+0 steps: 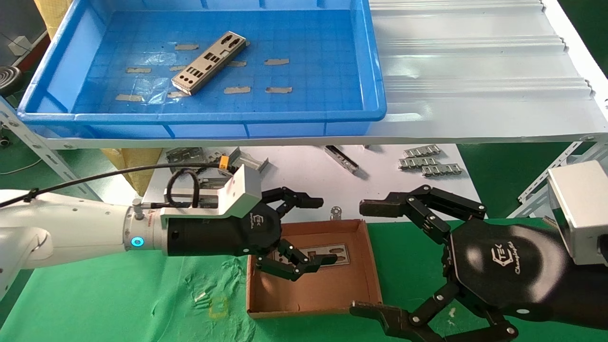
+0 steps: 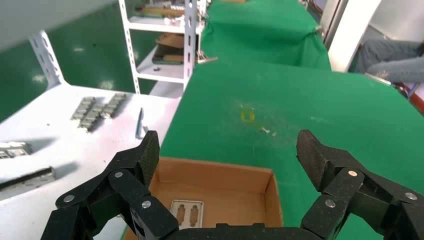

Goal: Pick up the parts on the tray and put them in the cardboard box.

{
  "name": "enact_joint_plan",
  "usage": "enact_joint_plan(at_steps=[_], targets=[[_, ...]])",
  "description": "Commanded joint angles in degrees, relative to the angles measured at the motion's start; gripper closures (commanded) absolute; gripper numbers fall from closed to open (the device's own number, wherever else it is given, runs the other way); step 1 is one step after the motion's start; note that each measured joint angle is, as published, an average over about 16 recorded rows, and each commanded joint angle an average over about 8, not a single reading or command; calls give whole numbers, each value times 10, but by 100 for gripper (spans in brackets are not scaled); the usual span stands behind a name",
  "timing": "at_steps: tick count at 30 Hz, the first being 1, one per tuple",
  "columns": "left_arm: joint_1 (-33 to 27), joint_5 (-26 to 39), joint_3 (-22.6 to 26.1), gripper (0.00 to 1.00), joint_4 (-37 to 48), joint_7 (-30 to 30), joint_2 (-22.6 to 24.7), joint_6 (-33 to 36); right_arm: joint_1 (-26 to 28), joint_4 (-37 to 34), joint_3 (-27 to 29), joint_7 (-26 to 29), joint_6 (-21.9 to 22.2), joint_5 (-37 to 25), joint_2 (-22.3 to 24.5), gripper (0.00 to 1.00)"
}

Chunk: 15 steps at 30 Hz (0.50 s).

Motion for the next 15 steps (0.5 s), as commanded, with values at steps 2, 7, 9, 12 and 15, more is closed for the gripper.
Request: enact_joint_plan(at_steps=[2,7,9,12,15], targets=[[15,-8,-15,0,-34,-17,-20,-1,0,0,0,0,0,0,0,0],[41,-21,-39,0,-91,-47,-53,-3,0,0,0,0,0,0,0,0],[50,-26,-49,0,-113,-59,-66,-4,0,0,0,0,0,0,0,0],[65,-34,-63,0,-147,-76,-85,-5,0,0,0,0,0,0,0,0],[81,-42,-78,0,-181,-94,-105,-6,0,0,0,0,0,0,0,0]])
